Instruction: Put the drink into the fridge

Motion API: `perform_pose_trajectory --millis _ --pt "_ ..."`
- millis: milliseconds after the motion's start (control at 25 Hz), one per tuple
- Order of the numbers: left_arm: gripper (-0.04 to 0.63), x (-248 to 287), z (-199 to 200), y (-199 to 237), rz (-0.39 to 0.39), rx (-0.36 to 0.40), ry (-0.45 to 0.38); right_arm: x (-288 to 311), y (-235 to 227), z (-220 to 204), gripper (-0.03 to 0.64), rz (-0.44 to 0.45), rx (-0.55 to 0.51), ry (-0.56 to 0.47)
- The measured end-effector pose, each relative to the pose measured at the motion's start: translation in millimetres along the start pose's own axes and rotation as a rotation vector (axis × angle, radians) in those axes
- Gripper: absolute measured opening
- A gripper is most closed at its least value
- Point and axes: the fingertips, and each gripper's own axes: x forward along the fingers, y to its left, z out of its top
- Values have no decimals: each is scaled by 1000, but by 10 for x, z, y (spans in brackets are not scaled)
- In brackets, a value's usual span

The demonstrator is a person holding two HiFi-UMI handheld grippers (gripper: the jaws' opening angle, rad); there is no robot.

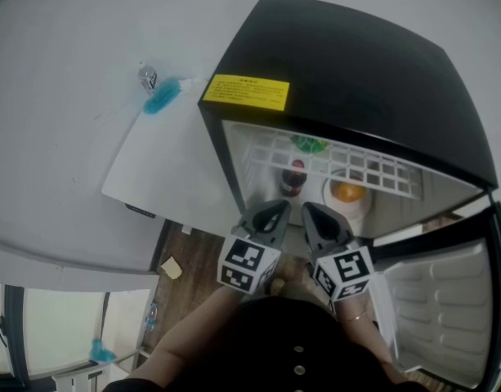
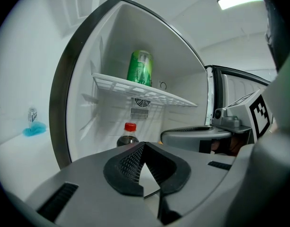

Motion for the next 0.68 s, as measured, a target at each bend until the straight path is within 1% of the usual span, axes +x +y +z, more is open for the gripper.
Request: perform_pose_trajectory --millis 240,680 --pt "6 -5 -2 4 9 -17 -4 -15 -5 -9 8 -1 1 4" --pt "6 15 -39 -45 10 -13 -4 -82 -56 -44 8 -10 3 9"
